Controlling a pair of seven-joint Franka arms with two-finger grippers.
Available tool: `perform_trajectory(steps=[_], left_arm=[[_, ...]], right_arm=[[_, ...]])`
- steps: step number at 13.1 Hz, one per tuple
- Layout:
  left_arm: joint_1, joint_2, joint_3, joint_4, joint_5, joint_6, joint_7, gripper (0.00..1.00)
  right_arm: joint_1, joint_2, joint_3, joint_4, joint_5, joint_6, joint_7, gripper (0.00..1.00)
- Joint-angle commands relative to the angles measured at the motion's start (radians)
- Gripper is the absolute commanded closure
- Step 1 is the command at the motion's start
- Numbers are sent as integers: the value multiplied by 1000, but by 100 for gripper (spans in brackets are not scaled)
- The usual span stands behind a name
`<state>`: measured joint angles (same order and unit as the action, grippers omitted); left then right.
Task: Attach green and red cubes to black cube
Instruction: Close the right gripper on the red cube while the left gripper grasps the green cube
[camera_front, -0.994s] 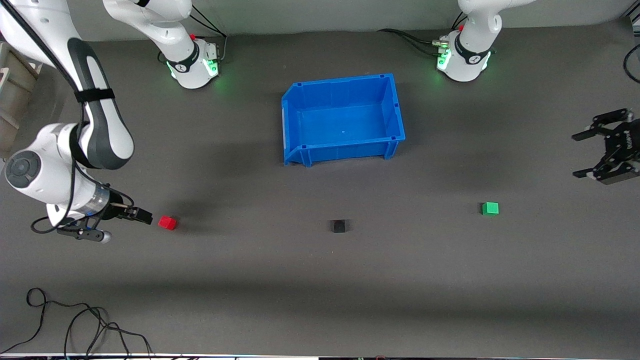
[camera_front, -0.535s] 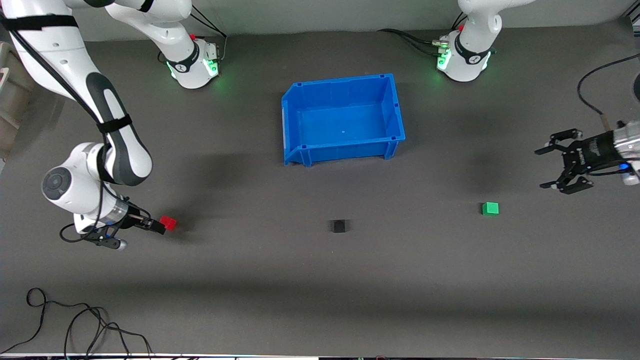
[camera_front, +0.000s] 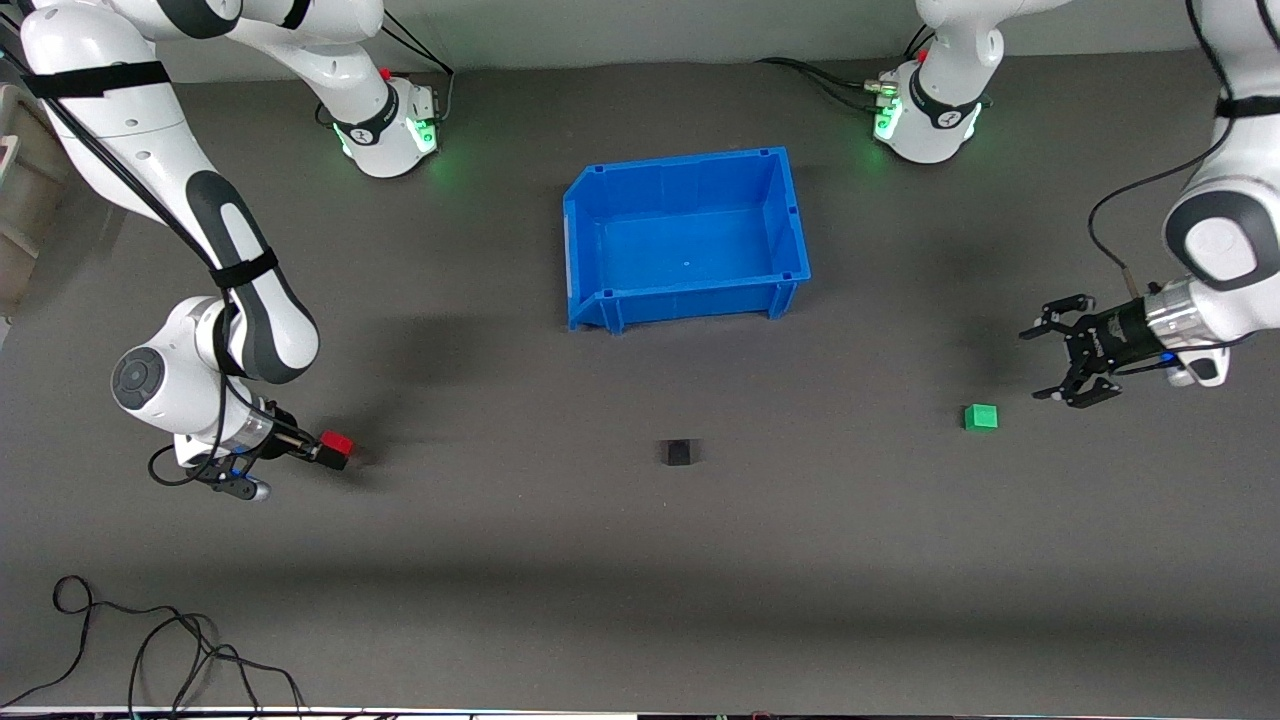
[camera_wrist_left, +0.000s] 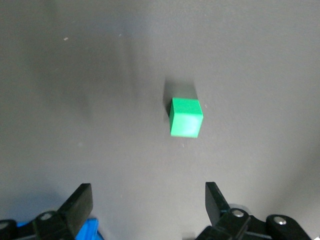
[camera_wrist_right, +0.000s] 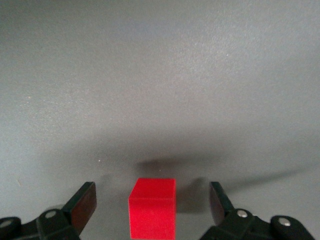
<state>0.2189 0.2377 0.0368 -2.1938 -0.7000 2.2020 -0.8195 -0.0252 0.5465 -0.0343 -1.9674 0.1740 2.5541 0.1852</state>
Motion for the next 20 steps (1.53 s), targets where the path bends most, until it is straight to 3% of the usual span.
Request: perform_trajectory(steps=[1,3,5,9,11,12,17,20], left_arm=[[-3,58,0,-20,-100,44,159,0],[-9,103,-1,-14,-127,87,204,0],[-12,135,-9,5,-128,107,214,0],[-16,160,-29,31,-136,139,212,0],[-24,192,-29,72,-144,140,209,0],[-21,210,-29,95,-144,131,203,0],[-26,261,-29,137,-145,140,200,0],[-39,287,-29,146,-148,150,198,0]], right_arm=[[10,13,-1,1,22,14,28,1],[10,21,-1,1,22,15,28,7],[10,24,-1,1,24,15,28,21],[10,26,-1,1,24,15,31,60],[10,26,-1,1,22,15,42,93],[13,23,-1,2,24,14,42,100],[120,-3,2,45,24,-8,302,100],[240,12,2,158,22,-98,582,100]])
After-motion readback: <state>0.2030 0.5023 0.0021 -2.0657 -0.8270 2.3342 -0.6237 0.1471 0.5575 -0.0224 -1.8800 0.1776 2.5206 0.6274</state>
